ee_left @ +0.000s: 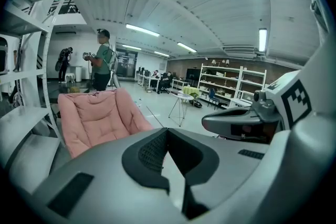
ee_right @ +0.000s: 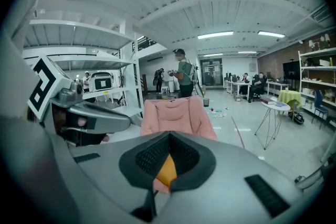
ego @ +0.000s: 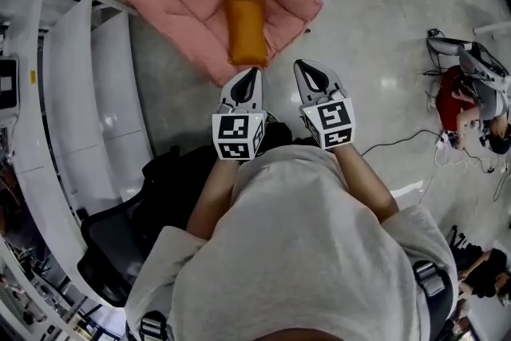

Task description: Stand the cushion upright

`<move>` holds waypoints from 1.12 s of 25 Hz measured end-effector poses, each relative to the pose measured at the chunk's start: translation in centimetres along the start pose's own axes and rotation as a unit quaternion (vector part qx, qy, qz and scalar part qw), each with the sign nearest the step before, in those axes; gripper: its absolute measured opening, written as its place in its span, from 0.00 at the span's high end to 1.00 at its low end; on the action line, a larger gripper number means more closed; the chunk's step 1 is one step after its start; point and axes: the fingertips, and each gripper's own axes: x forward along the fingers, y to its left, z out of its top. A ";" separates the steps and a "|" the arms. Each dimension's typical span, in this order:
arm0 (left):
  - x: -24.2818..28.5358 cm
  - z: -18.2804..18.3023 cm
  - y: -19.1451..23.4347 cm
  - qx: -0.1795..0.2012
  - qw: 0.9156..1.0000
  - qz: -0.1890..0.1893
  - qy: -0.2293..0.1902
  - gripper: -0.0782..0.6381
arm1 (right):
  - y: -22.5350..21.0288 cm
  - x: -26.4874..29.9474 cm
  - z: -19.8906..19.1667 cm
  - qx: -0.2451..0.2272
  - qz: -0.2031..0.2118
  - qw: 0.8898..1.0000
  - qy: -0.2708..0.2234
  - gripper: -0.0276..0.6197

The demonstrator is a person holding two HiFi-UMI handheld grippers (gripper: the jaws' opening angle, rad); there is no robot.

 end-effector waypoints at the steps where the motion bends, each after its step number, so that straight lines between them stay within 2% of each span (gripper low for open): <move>1: 0.3 0.1 0.4 -0.001 1.000 -0.005 0.002 0.87 | 0.1 0.7 0.1 -0.001 0.000 1.000 0.004 0.95; 7: 1.7 0.5 2.8 0.002 1.000 -0.023 0.011 0.87 | 1.3 3.8 0.3 -0.001 0.001 1.000 0.031 0.95; 14: 3.1 -0.2 6.0 -0.009 0.999 -0.011 0.029 0.87 | 1.4 6.5 0.7 -0.019 0.007 0.998 0.054 0.95; 22: 7.2 0.4 9.5 -0.023 0.998 0.015 0.051 0.87 | -0.6 11.8 0.8 -0.013 0.053 0.995 0.080 0.95; 28: 11.7 0.8 12.8 -0.036 0.995 0.028 0.084 0.87 | -3.7 17.2 0.1 -0.003 0.079 0.989 0.124 0.95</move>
